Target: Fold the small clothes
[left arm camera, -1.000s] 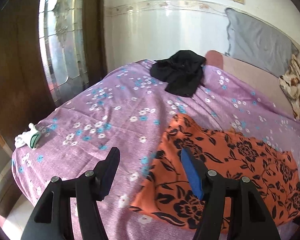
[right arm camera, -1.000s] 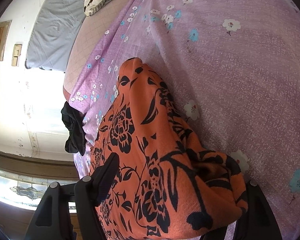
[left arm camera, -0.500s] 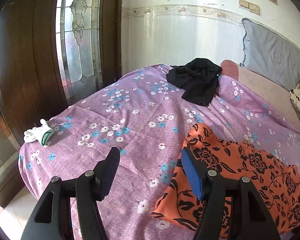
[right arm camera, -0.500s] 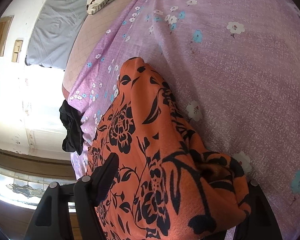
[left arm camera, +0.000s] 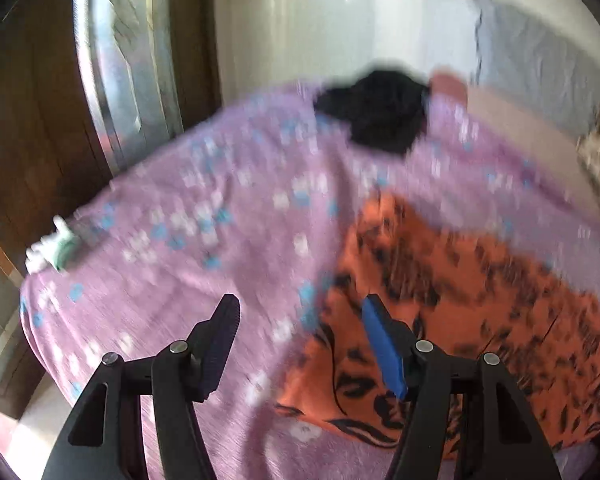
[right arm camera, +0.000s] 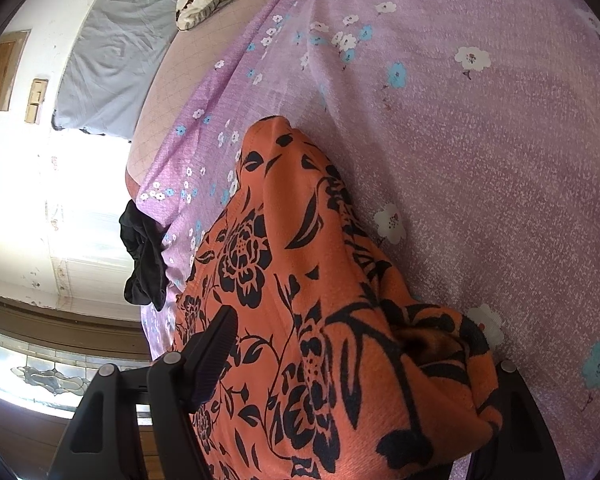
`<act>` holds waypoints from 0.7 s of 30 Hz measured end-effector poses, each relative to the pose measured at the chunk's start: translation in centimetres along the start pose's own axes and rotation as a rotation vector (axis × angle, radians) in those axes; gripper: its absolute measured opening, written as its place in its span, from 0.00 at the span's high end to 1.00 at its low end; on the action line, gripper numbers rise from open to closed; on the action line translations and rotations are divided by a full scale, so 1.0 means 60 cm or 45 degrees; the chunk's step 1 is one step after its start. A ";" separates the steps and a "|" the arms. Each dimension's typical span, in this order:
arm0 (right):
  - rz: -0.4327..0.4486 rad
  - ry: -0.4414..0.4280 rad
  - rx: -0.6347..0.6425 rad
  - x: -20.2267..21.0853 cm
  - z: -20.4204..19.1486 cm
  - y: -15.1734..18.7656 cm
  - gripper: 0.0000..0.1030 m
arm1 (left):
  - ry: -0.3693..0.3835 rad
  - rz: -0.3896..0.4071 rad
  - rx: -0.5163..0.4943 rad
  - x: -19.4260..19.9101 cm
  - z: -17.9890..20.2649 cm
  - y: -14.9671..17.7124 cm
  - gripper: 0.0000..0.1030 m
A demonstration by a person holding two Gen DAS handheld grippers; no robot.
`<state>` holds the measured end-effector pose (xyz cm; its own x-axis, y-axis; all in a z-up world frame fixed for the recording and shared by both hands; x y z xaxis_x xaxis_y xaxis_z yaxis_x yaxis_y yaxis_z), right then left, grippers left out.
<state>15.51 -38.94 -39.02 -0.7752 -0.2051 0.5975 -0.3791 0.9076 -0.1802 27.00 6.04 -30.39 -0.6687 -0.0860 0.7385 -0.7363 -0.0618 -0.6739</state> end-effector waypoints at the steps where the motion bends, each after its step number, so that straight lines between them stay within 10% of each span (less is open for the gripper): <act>1: 0.007 0.013 0.011 0.001 0.002 0.000 0.43 | -0.007 -0.065 -0.016 -0.019 0.005 0.011 0.37; 3: -0.004 0.023 0.008 0.000 0.010 0.000 0.73 | -0.031 -0.215 -0.031 -0.061 0.010 0.037 0.37; 12: 0.105 -0.050 0.363 0.046 -0.149 0.028 0.78 | 0.029 -0.271 0.104 -0.068 -0.027 0.030 0.36; 21: -0.041 -0.139 0.666 -0.028 -0.373 0.196 0.78 | -0.037 -0.205 0.294 -0.059 -0.132 -0.015 0.36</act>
<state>23.66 -19.71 -24.65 -0.7966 -0.2918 0.5294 -0.5831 0.6022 -0.5453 29.19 14.27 -32.22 -0.5393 -0.0852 0.8378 -0.7874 -0.3018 -0.5375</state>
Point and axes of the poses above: each gripper's, at about its wrist camera, not at the fingertips, and x roughly against the way its jaws point, z to its right, y to its underside, the point moved 9 cm from there along -x, roughly the way its jaws point, and after that the axes turned 1 degree about -x, right-handed, at the moved point
